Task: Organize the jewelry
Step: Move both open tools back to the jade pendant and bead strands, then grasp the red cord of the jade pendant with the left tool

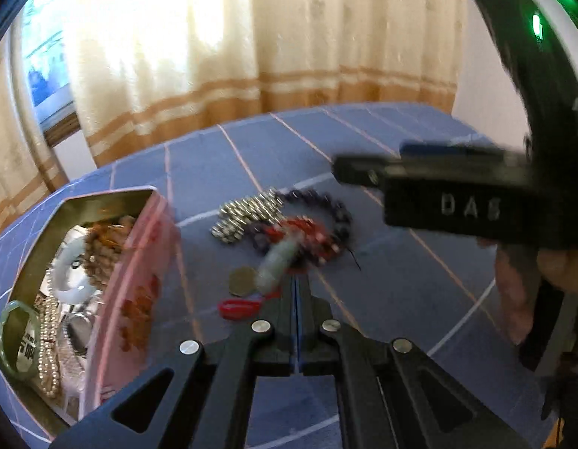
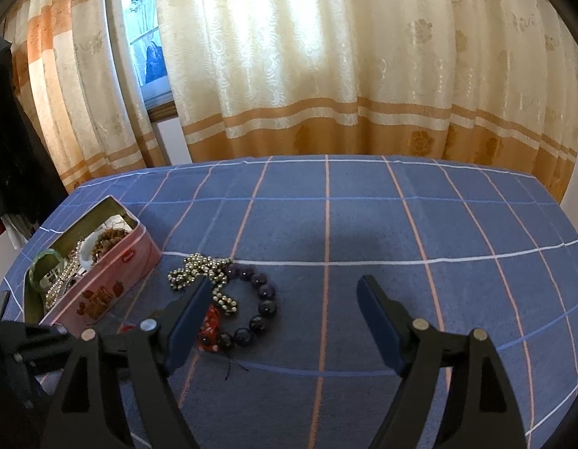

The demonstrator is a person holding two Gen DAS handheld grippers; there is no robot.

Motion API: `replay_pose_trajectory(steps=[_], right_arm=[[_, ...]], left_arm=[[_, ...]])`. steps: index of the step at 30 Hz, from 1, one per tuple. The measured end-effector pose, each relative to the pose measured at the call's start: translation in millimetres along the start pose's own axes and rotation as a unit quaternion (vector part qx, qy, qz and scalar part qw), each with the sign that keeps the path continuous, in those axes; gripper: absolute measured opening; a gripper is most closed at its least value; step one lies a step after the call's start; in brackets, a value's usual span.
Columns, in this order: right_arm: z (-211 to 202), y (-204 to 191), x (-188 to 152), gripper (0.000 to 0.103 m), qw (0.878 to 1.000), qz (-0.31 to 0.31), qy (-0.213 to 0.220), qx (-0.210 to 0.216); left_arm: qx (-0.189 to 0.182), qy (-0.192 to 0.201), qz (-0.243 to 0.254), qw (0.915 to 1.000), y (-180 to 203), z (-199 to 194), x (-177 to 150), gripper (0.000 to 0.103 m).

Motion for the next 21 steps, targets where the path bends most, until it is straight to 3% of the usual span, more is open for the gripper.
replay_pose_trajectory(steps=[4, 7, 9, 10, 12, 13, 14, 17, 21], right_arm=[[1, 0, 0, 0.082, 1.000, -0.002, 0.001, 0.001], [1, -1, 0, 0.082, 1.000, -0.002, 0.001, 0.000], [0, -1, 0, 0.082, 1.000, -0.002, 0.001, 0.000], [0, -1, 0, 0.082, 1.000, -0.002, 0.001, 0.000], [0, -1, 0, 0.082, 1.000, -0.002, 0.001, 0.001], [0, -2, 0, 0.082, 1.000, -0.003, 0.001, 0.001], [-1, -2, 0, 0.082, 1.000, -0.003, 0.002, 0.000], [-2, -1, 0, 0.082, 1.000, 0.000, 0.004, 0.001], [-1, -1, 0, 0.082, 1.000, 0.003, 0.004, 0.001]], left_arm=[[-0.003, -0.015, -0.014, 0.9998, -7, 6, 1, 0.000], [-0.007, 0.004, -0.020, 0.9998, -9, -2, 1, 0.001], [0.011, 0.024, -0.019, 0.9995, -10, -9, 3, 0.002], [0.011, 0.030, -0.019, 0.9993, -10, -12, 3, 0.008], [0.010, 0.032, -0.022, 0.9992, -11, -15, 3, 0.036], [0.012, 0.036, -0.023, 0.9990, -12, -15, 2, 0.062], [0.015, 0.043, -0.024, 0.9987, -12, -17, 1, 0.075], [0.008, 0.032, -0.027, 0.9991, -13, -13, 1, 0.075], [0.028, 0.014, -0.017, 0.9994, -12, -2, -1, 0.075]])
Point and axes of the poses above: each gripper's, at about its wrist camera, not at the fingertips, and z roughly the way its jaws point, y to its right, x to its top, the point moved 1 cm from there along z, roughly the way its jaws point, and after that the axes turned 8 degrees about -z, right-handed, at the moved point
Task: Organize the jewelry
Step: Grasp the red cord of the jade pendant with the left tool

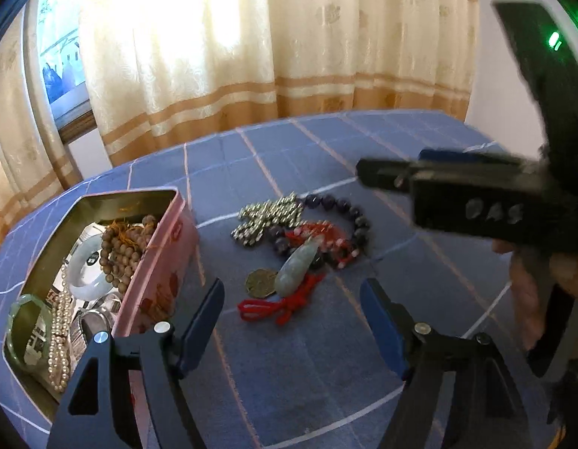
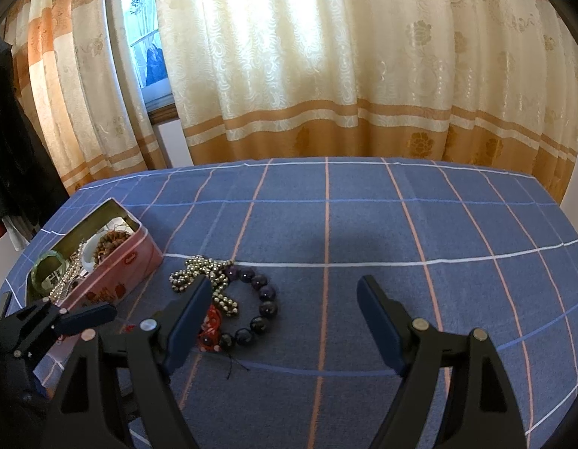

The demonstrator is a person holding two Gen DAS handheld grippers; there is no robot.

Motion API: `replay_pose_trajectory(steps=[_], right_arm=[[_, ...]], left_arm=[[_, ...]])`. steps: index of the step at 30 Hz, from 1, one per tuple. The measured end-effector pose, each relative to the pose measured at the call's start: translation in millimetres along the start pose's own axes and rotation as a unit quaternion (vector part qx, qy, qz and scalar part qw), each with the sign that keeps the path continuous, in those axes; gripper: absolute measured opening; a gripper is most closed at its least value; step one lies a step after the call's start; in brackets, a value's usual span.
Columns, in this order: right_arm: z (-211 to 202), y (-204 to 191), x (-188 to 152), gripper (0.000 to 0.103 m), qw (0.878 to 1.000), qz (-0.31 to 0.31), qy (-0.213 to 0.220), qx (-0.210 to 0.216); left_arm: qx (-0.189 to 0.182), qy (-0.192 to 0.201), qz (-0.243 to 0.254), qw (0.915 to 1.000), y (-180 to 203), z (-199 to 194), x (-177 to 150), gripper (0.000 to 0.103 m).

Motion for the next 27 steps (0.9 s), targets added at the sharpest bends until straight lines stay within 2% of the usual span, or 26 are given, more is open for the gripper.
replay_pose_trajectory(steps=[2, 3, 4, 6, 7, 9, 14, 19, 21, 25, 27], right_arm=[[0, 0, 0, 0.082, 1.000, 0.000, -0.001, 0.001], [0, 0, 0, 0.082, 1.000, -0.001, -0.001, 0.000], [0, 0, -1, 0.082, 1.000, -0.002, -0.002, -0.001], [0, 0, -1, 0.082, 1.000, -0.003, -0.003, -0.001], [1, 1, -1, 0.082, 1.000, -0.003, -0.004, -0.001], [1, 1, -1, 0.082, 1.000, -0.004, -0.007, 0.000], [1, -1, -2, 0.082, 1.000, -0.006, -0.007, 0.002], [7, -4, -4, 0.082, 1.000, -0.012, -0.019, 0.008], [9, -9, -5, 0.071, 0.999, -0.022, -0.025, 0.017], [16, -24, -9, 0.065, 0.997, -0.054, -0.043, 0.042], [19, -31, -11, 0.058, 0.995, -0.070, -0.051, 0.048]], left_arm=[[-0.005, -0.025, 0.001, 0.9997, 1, 9, -1, 0.074], [-0.001, -0.036, -0.001, 0.9993, 0, 14, -1, 0.069], [0.001, -0.045, -0.003, 0.9990, -1, 17, -2, 0.048], [-0.008, -0.048, -0.020, 0.9986, -8, 19, -2, 0.025], [-0.010, -0.047, -0.021, 0.9986, -10, 18, -3, 0.006], [-0.006, -0.040, -0.028, 0.9988, -13, 14, -4, 0.006], [-0.005, 0.024, -0.040, 0.9989, -20, -19, -4, 0.005], [-0.016, 0.089, -0.065, 0.9938, -35, -58, 8, 0.005], [-0.019, 0.103, -0.070, 0.9920, -40, -66, 16, 0.005], [-0.012, 0.115, -0.078, 0.9902, -45, -65, 27, 0.005], [-0.003, 0.120, -0.080, 0.9896, -49, -63, 30, 0.005]])
Point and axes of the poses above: each gripper's, at about its wrist camera, not at the fingertips, and z roughly the way its jaws point, y to its right, x to its top, the point moved 1 cm from there along z, roughly the way its jaws point, and after that the axes turned 8 degrees about -z, right-handed, at the moved point
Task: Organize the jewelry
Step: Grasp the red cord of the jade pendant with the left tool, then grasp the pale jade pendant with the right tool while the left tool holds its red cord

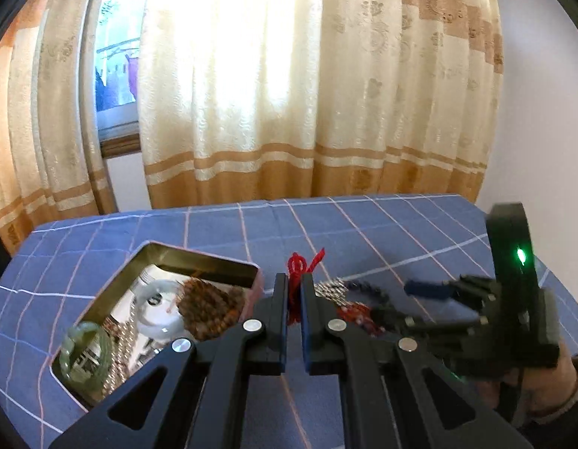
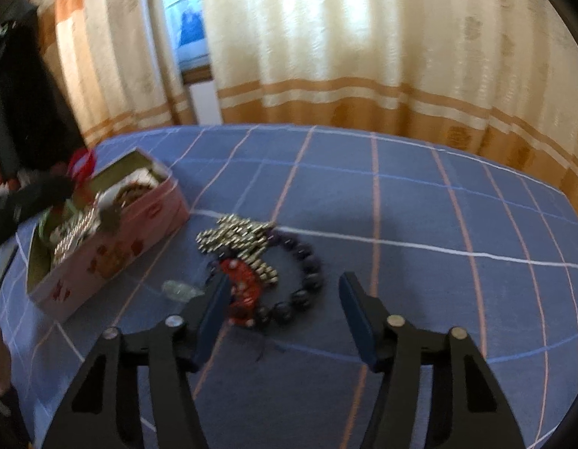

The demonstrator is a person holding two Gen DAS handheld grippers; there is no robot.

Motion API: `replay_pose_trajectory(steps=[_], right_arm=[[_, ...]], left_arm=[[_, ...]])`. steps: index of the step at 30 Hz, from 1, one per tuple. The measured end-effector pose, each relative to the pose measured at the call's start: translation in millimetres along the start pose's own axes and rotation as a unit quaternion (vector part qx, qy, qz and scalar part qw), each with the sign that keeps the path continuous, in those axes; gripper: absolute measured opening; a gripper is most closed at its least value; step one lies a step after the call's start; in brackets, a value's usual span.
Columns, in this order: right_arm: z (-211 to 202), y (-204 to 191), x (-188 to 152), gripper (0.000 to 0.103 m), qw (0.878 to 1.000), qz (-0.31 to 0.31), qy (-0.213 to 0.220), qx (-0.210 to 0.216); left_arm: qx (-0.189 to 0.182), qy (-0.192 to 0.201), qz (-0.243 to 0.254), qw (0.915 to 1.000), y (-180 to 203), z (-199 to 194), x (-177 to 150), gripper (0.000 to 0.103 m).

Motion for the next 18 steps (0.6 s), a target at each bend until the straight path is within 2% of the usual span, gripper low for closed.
replay_pose_trajectory(steps=[3, 10, 15, 18], right_arm=[[10, -8, -2, 0.052, 0.999, -0.020, -0.022, 0.012], [13, -6, -3, 0.049, 0.999, -0.018, -0.026, 0.033], [12, -10, 0, 0.049, 0.999, -0.031, -0.024, 0.017], [4, -10, 3, 0.051, 0.999, -0.034, 0.002, -0.001]], left_arm=[[0.003, 0.000, -0.009, 1.0000, -6, 7, 3, 0.005], [-0.010, 0.004, -0.014, 0.9998, -11, 12, 2, 0.005], [-0.015, 0.000, -0.013, 0.9998, -10, 11, -2, 0.005], [-0.018, 0.003, -0.012, 0.9998, -9, 9, -1, 0.005]])
Point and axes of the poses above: each gripper's, at about its wrist camera, not at the fingertips, and z roughly the way its jaws point, y to its right, x to its top, the point moved 1 cm from there along z, roughly the way its jaws point, and after that the axes turned 8 degrees about -z, right-handed, at the moved point
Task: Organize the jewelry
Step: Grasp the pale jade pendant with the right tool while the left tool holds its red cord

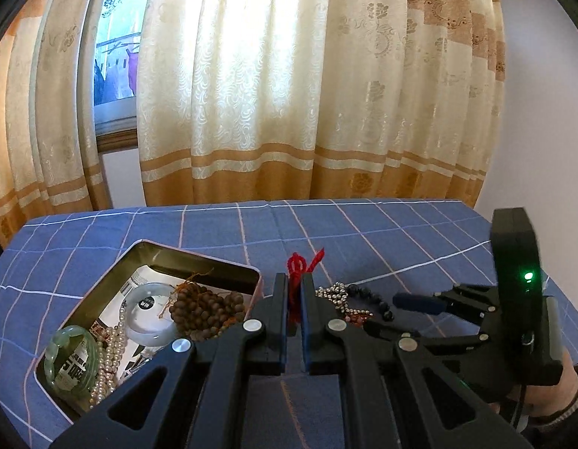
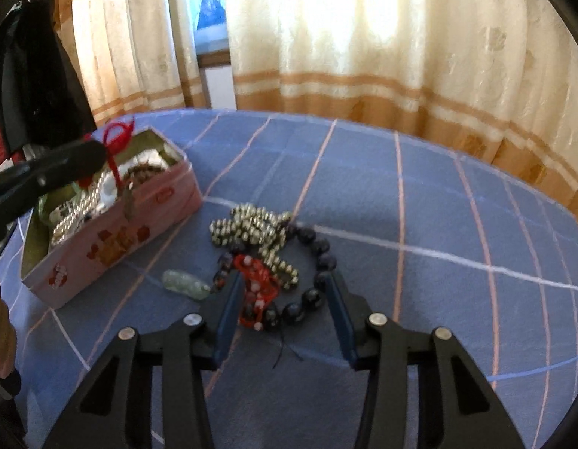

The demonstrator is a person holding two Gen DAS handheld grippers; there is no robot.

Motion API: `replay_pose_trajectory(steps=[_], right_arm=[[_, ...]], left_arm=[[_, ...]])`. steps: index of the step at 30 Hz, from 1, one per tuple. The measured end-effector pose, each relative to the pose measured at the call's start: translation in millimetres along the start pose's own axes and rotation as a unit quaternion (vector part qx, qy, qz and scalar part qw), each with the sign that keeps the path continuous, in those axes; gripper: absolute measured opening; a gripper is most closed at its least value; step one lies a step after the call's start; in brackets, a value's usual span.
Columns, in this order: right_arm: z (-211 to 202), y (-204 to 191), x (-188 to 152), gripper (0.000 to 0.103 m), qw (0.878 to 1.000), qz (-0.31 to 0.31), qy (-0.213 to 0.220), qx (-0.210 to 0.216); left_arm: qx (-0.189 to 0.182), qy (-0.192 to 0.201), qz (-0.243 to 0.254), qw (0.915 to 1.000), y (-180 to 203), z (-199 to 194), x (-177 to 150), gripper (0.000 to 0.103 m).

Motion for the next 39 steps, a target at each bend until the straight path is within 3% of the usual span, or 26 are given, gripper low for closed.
replay_pose_trajectory(steps=[4, 7, 10, 12, 15, 18, 23, 28, 29, 30, 31, 32, 35, 39], right_arm=[[-6, -2, 5, 0.052, 1.000, -0.005, 0.026, -0.011], [6, -7, 10, 0.052, 1.000, -0.019, 0.003, -0.007], [15, -13, 12, 0.039, 0.999, -0.035, -0.016, 0.000], [20, -15, 11, 0.013, 0.999, -0.040, -0.030, -0.003], [15, -17, 7, 0.006, 0.999, -0.045, -0.023, -0.008], [-1, -16, 8, 0.004, 0.999, -0.035, 0.012, -0.018], [-26, -6, 16, 0.003, 0.998, -0.007, 0.065, -0.021], [-13, -3, 16, 0.007, 0.999, 0.001, 0.048, 0.007], [-8, -5, 16, 0.025, 0.999, -0.003, 0.039, 0.007], [-5, -5, 14, 0.051, 0.999, -0.006, 0.032, 0.007], [-1, -7, 13, 0.060, 1.000, -0.009, 0.024, 0.005], [0, -9, 11, 0.061, 1.000, -0.012, 0.021, 0.000], [6, -15, 10, 0.041, 0.999, -0.033, 0.005, -0.010], [18, -13, 9, 0.040, 0.999, -0.032, -0.024, -0.008]], left_arm=[[0.003, 0.005, -0.004, 1.0000, -4, -1, 2, 0.005], [0.002, 0.003, -0.005, 1.0000, -4, 0, 1, 0.005], [0.001, 0.001, -0.007, 1.0000, -5, 1, 2, 0.005], [0.004, 0.002, -0.007, 1.0000, -6, 1, 2, 0.005], [0.003, 0.005, -0.013, 0.9999, -10, 0, 2, 0.005], [0.008, 0.011, -0.015, 0.9998, -13, -2, 2, 0.005], [0.008, 0.024, -0.020, 0.9995, -16, -8, 3, 0.005], [0.007, 0.023, -0.023, 0.9995, -19, -6, 3, 0.005], [0.007, 0.023, -0.023, 0.9994, -19, -6, 3, 0.005], [0.006, 0.021, -0.023, 0.9995, -19, -6, 3, 0.005], [0.006, 0.020, -0.024, 0.9995, -19, -6, 3, 0.005], [0.005, 0.018, -0.023, 0.9995, -18, -6, 3, 0.005], [0.003, 0.016, -0.024, 0.9996, -18, -6, 3, 0.005], [0.000, 0.015, -0.027, 0.9995, -19, -7, 3, 0.005]])
Point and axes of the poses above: each gripper's, at about its wrist camera, not at the fingertips, and z roughly the way its jaws point, y to its right, x to its top, the point moved 1 cm from there along z, roughly the way its jaws point, and after that the axes turned 8 degrees about -z, right-handed, at the moved point
